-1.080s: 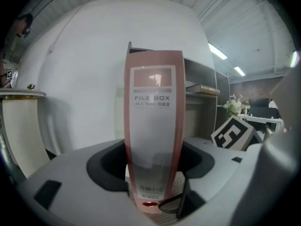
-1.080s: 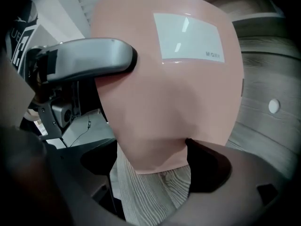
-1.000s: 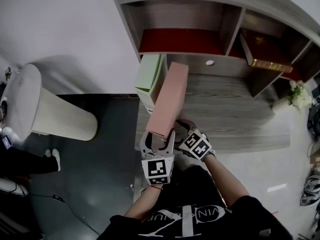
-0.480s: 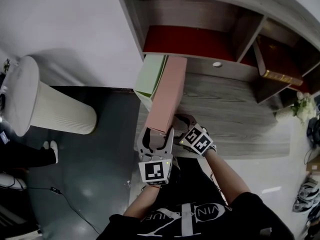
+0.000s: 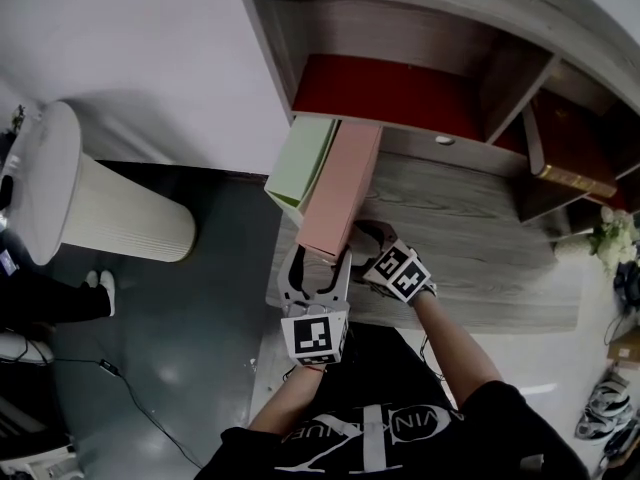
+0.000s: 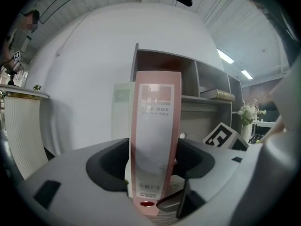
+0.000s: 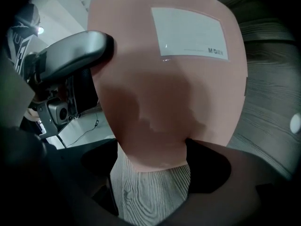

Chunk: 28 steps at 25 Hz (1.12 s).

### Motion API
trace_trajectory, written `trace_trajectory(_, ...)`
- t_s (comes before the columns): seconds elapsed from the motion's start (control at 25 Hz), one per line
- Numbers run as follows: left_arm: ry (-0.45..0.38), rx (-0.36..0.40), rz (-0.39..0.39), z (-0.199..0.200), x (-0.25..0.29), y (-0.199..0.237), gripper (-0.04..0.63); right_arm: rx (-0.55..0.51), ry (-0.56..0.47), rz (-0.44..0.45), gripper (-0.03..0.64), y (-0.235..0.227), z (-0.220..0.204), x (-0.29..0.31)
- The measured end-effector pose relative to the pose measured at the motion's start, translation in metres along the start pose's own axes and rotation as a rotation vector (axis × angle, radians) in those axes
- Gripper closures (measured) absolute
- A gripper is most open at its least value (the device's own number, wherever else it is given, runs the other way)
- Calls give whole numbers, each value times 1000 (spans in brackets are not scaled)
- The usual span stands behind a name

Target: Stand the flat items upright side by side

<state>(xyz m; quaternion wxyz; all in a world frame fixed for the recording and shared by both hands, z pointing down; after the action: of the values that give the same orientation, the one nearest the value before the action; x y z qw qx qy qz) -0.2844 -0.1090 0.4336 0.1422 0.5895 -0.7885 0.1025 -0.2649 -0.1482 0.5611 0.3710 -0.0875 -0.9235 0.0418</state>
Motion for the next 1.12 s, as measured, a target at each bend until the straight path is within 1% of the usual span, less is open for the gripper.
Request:
trace_trajectory(0.52,26,-26,5,4,25,-1,276,-19,5,16,146,-28,4,-1)
trace_trajectory(0.92,31,-44,21,3,26,2,275,-1,2,-2,155,-47,6,-3)
trace_trajectory(1.12,32,-48,14,0,26,3,275,8,-3,-11,160,-56,7,-4)
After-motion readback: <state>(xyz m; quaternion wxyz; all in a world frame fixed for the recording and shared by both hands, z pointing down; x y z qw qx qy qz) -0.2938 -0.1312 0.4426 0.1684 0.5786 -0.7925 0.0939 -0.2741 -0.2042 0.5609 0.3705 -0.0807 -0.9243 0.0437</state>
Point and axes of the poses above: the fingertips, and each gripper's own axes: x forward along the fingers, y to its left, z out of its top, the point moved 2 cm from there along -x, backward along the fingers, and after that the axes turned 10 degrees about y, right-handed, at the moved point
